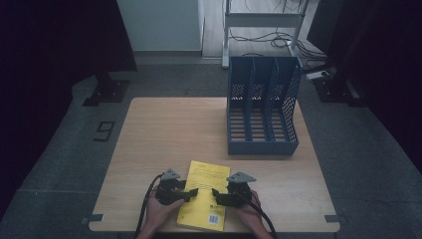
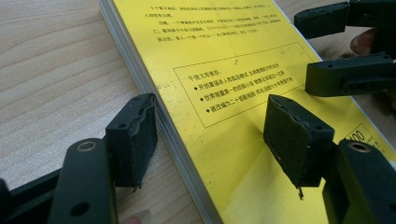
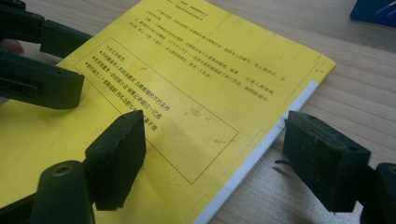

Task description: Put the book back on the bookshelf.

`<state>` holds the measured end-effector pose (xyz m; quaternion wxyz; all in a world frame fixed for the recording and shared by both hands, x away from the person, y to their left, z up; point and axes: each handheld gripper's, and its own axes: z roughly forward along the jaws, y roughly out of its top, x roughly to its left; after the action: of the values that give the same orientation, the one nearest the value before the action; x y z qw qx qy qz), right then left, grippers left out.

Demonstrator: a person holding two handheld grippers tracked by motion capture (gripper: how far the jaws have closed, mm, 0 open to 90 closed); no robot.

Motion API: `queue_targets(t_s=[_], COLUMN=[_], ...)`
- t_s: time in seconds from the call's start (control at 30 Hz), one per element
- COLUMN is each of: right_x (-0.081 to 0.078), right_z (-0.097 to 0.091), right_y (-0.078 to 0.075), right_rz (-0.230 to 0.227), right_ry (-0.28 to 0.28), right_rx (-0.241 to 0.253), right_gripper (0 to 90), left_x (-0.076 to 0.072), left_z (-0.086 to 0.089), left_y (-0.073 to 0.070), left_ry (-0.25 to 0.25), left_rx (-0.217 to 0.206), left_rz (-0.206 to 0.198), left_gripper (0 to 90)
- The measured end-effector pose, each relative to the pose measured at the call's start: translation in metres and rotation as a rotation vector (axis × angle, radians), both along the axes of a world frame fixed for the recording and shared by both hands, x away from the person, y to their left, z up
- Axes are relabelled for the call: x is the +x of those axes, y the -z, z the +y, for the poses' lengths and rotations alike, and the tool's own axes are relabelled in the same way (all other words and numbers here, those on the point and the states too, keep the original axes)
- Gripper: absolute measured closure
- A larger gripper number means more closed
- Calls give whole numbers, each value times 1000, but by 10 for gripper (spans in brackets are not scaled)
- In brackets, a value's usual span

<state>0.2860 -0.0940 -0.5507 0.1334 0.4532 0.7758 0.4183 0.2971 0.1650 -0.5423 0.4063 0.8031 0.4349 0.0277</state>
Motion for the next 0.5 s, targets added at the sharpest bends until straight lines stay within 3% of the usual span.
queue_targets(t_s=[0.47,0.5], right_x=[-1,-1], right_z=[1,1], right_y=[0,0], right_rz=[-3,-3], right_ry=[8,8], right_rx=[3,2], right_gripper=[209,209], left_x=[0,0], left_z=[-1,-2], left_y=[1,1], left_ry=[-14,-12], left_rx=[-9,5], left_rz=[-1,-13], left_gripper=[341,344])
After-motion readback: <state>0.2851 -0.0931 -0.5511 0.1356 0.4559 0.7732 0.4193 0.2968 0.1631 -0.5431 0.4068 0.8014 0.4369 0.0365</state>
